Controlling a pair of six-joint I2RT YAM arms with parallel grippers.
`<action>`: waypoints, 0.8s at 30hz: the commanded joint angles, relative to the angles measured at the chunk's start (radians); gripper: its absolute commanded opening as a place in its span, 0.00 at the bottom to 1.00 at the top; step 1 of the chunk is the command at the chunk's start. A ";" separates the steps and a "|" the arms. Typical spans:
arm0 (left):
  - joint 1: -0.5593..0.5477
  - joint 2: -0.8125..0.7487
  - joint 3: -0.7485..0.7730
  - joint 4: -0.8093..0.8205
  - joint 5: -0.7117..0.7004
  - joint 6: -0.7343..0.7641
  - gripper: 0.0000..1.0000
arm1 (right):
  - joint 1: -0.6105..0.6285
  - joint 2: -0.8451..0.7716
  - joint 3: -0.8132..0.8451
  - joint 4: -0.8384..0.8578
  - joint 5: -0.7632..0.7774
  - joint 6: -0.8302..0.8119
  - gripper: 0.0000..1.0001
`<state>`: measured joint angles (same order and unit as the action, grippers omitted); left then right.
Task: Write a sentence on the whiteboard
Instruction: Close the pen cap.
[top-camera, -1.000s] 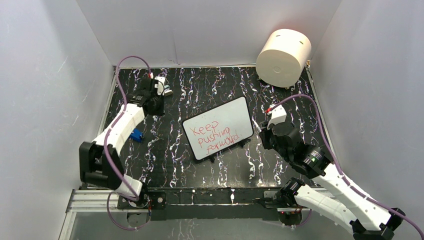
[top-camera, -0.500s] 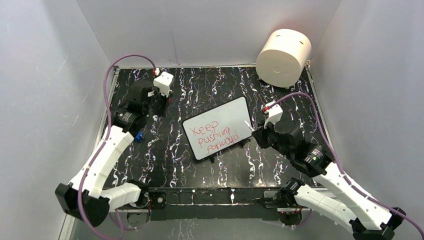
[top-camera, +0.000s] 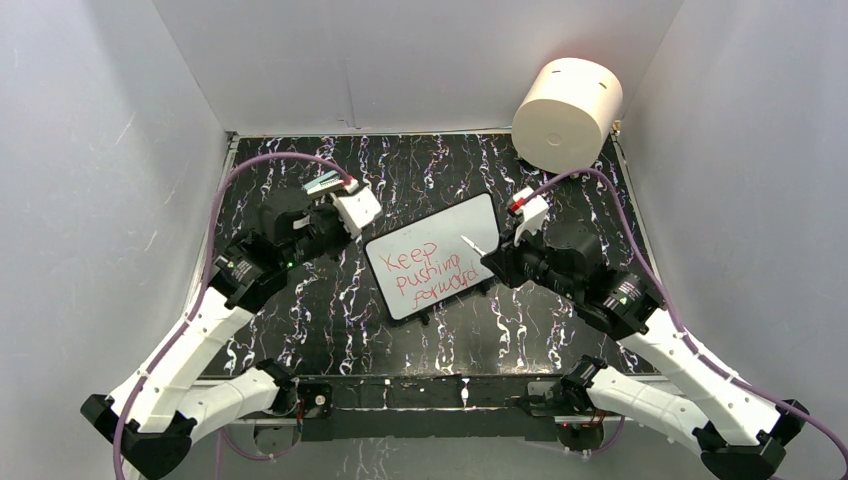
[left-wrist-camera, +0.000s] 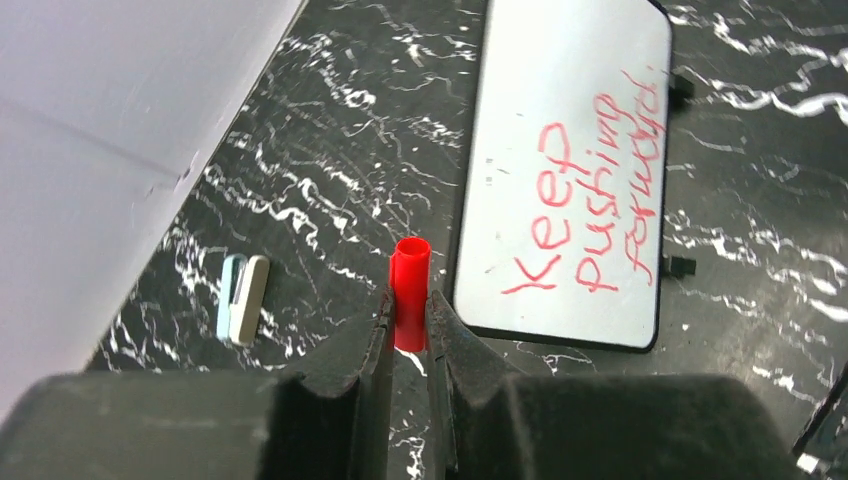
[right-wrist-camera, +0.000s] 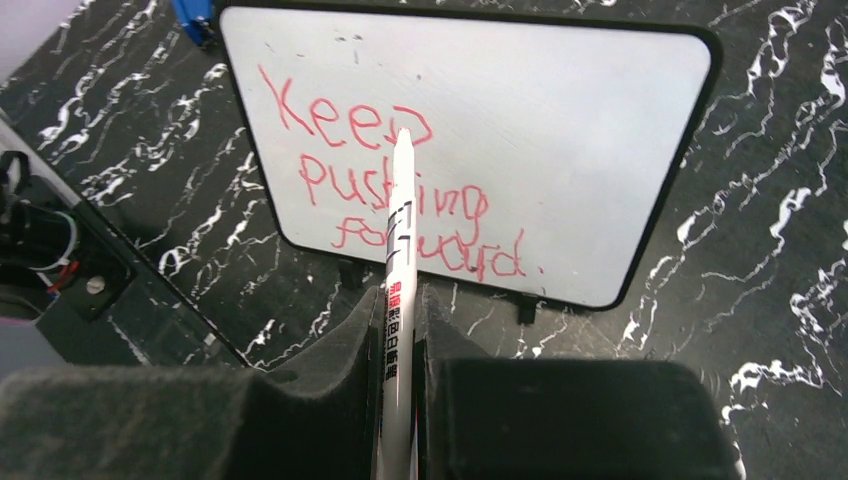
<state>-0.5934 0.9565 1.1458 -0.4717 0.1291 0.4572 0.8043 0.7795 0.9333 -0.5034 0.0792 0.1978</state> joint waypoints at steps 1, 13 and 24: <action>-0.066 -0.013 -0.027 -0.002 0.067 0.196 0.00 | -0.005 0.011 0.082 0.060 -0.098 -0.020 0.00; -0.265 0.019 -0.039 -0.006 -0.014 0.405 0.00 | -0.005 0.093 0.170 0.053 -0.289 -0.012 0.00; -0.411 0.067 -0.044 -0.005 -0.198 0.464 0.00 | -0.005 0.163 0.211 0.072 -0.416 -0.009 0.00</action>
<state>-0.9768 1.0180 1.1023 -0.4797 0.0120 0.8875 0.8043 0.9329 1.0924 -0.4896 -0.2630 0.1982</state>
